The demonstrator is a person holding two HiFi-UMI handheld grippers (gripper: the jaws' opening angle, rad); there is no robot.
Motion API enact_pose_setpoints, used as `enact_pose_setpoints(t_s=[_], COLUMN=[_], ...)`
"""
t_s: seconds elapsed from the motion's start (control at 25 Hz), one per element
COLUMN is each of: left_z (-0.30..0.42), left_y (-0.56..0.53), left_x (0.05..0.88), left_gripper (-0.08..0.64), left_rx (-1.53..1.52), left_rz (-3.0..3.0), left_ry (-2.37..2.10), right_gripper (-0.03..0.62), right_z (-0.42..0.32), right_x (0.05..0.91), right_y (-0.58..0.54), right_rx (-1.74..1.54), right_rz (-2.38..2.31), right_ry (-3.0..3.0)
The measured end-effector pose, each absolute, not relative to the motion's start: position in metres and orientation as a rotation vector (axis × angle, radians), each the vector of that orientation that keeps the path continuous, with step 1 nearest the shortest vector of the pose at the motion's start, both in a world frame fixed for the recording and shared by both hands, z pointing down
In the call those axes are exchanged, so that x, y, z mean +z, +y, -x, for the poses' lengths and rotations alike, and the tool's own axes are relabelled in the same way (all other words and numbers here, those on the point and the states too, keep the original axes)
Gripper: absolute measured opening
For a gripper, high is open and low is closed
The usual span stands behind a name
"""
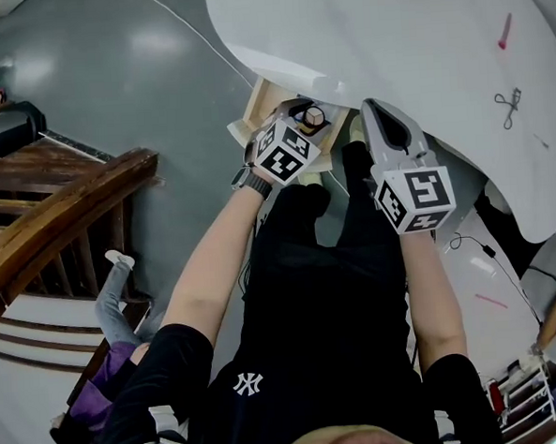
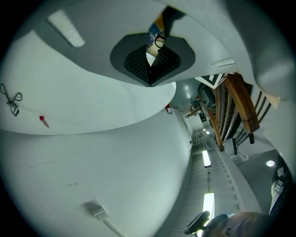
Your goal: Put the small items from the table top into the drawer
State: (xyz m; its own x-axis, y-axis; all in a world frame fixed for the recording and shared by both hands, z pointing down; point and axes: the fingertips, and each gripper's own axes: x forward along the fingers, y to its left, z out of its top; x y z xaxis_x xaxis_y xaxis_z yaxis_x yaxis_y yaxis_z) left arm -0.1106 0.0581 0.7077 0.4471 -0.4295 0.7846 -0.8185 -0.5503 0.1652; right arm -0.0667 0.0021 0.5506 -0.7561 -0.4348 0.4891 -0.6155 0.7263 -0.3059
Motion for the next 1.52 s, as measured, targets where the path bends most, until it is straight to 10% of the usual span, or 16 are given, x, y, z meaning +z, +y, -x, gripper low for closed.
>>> enact_pose_setpoints(t_s=[1.52], left_z=[0.041], left_y=[0.033], left_x=[0.496], left_gripper=[0.073], left_rx=[0.618], left_rz=[-2.293], left_ry=[-1.144], right_gripper=[0.025], right_z=[-0.010], right_x=[0.448], right_y=[0.004], right_rx=[0.565], right_rz=[-0.957], right_ry=[-2.528])
